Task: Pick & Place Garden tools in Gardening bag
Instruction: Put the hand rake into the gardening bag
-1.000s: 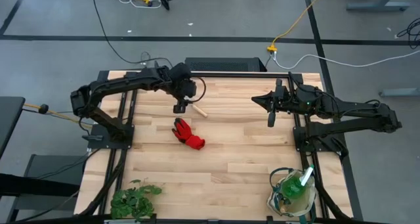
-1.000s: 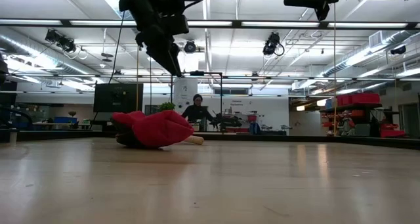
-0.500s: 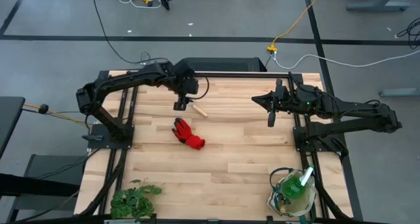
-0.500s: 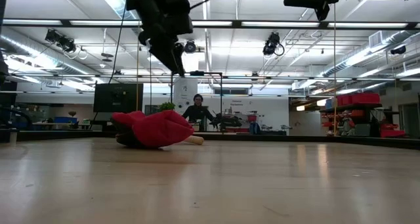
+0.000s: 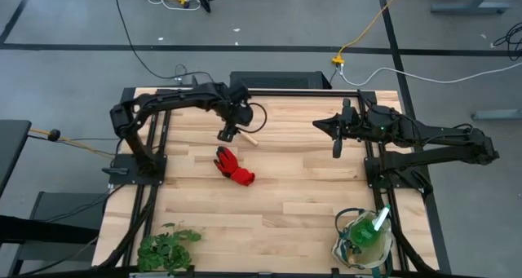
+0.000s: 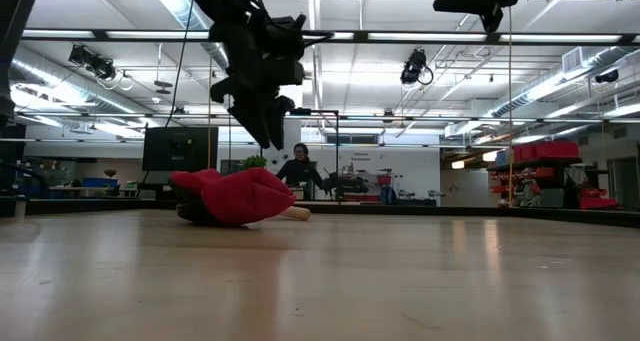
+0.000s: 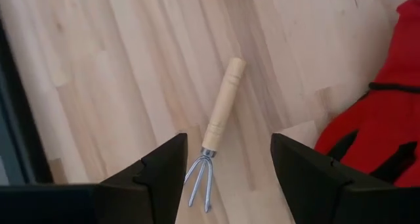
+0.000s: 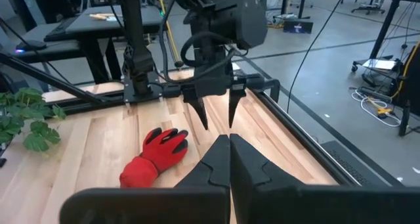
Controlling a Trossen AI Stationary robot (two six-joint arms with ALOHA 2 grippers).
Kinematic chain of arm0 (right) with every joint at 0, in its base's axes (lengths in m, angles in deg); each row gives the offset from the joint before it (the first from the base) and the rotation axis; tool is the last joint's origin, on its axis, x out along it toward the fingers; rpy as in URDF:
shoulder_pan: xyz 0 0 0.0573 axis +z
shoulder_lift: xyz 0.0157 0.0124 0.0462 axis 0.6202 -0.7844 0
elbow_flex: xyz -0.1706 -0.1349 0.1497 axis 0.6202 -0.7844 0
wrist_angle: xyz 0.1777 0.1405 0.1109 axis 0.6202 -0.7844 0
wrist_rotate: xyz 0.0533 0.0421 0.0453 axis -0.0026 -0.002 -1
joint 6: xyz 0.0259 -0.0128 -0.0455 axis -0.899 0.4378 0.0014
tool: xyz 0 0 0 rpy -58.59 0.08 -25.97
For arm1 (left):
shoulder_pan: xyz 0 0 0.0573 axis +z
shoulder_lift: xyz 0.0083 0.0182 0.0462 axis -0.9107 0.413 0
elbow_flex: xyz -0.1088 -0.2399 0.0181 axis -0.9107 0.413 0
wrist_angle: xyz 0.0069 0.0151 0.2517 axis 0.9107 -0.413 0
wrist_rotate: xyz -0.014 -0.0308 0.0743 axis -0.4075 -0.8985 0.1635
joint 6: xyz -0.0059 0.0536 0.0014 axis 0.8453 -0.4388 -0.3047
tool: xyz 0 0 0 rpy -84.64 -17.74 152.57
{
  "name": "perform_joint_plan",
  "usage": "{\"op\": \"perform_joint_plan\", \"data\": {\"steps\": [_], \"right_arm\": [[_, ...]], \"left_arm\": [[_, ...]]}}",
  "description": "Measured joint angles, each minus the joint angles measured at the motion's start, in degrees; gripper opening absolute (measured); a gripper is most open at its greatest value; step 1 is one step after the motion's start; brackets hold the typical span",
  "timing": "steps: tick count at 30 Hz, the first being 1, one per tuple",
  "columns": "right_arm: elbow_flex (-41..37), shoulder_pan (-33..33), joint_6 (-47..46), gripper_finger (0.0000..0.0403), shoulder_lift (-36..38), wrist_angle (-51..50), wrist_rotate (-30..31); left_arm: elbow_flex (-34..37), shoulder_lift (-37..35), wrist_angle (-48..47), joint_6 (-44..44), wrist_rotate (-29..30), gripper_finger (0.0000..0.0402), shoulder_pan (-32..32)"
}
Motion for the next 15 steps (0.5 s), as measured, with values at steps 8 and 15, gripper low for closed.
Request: {"op": "perform_joint_plan", "data": {"steps": [8,15], "right_arm": [[0.00,0.00,0.00,0.0000,0.00,-1.88,0.00],[0.00,0.00,0.00,0.0000,0.00,-1.88,0.00]], "left_arm": [[0.02,3.66,0.05,-2.79,-0.04,0.0227,0.00],[0.02,6.37,0.11,-3.13,-0.07,0.0227,0.00]]}}
